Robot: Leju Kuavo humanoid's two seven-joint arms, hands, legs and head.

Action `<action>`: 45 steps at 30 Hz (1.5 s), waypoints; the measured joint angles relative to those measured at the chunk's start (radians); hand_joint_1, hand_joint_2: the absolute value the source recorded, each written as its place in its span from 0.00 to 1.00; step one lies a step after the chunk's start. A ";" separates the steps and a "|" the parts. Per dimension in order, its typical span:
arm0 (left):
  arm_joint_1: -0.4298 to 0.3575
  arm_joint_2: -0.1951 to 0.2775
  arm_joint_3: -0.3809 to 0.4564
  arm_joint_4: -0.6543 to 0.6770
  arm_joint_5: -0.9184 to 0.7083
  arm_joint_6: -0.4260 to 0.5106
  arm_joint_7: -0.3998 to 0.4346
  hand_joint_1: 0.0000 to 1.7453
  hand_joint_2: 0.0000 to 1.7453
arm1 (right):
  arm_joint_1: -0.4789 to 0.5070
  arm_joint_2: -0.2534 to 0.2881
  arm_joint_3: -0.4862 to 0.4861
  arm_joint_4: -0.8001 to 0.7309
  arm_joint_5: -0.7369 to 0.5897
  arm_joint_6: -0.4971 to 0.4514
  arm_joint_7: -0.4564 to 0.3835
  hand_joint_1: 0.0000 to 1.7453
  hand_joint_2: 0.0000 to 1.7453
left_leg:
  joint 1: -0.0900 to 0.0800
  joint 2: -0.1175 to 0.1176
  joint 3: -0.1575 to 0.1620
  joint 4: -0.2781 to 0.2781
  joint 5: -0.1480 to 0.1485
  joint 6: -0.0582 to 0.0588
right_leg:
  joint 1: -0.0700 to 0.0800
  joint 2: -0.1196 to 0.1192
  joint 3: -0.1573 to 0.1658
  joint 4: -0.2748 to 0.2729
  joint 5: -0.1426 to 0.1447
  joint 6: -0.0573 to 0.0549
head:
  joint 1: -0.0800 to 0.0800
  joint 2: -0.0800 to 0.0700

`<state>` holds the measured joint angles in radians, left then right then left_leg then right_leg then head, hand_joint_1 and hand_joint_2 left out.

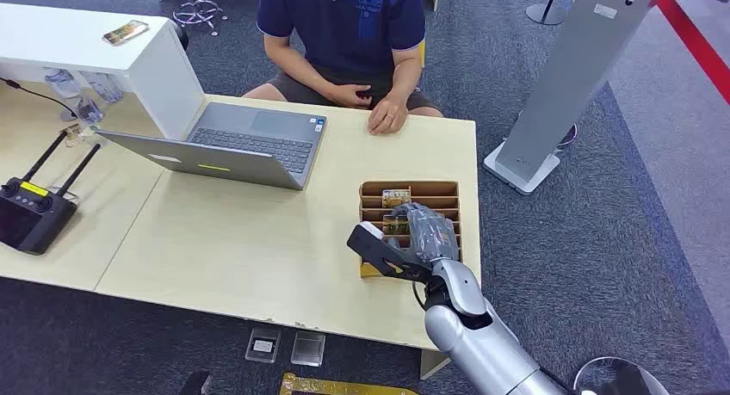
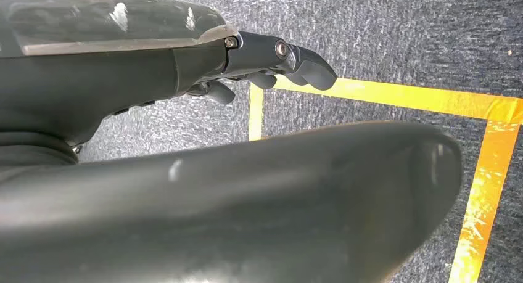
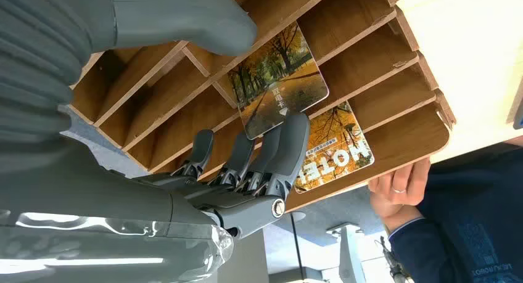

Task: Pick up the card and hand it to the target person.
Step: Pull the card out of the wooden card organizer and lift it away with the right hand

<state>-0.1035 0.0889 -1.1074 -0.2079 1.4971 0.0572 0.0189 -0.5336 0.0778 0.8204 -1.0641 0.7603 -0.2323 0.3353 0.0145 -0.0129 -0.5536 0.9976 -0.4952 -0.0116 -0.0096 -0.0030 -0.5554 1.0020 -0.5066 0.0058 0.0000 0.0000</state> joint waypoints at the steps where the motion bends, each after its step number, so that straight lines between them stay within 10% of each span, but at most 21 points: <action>1: 0.000 0.000 0.000 0.000 0.000 0.000 0.000 0.00 0.00 | 0.000 0.000 0.000 0.000 0.000 0.000 0.000 0.42 1.00 | 0.000 0.000 0.000 0.000 0.000 0.000 | 0.000 0.000 0.000 0.000 0.000 0.000 | 0.000 0.000; 23: 0.000 0.000 -0.001 0.000 0.002 0.002 0.004 0.00 0.00 | 0.002 -0.001 0.001 0.017 0.003 0.000 0.007 0.42 1.00 | 0.000 0.000 0.000 0.000 0.000 0.000 | 0.000 0.000 0.000 0.000 0.000 0.000 | 0.000 0.000; 45: 0.000 0.002 -0.001 0.000 0.002 0.003 0.010 0.00 0.00 | 0.004 -0.002 -0.002 0.017 0.005 -0.005 0.009 0.90 1.00 | 0.000 0.000 0.000 0.000 0.000 0.000 | 0.000 0.000 0.000 0.000 0.000 0.000 | 0.000 0.000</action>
<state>-0.1034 0.0912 -1.1086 -0.2079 1.4990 0.0606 0.0294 -0.5300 0.0759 0.8186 -1.0475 0.7655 -0.2375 0.3443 0.0145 -0.0128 -0.5532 0.9976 -0.4951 -0.0116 -0.0096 -0.0029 -0.5553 1.0020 -0.5065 0.0058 0.0002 0.0000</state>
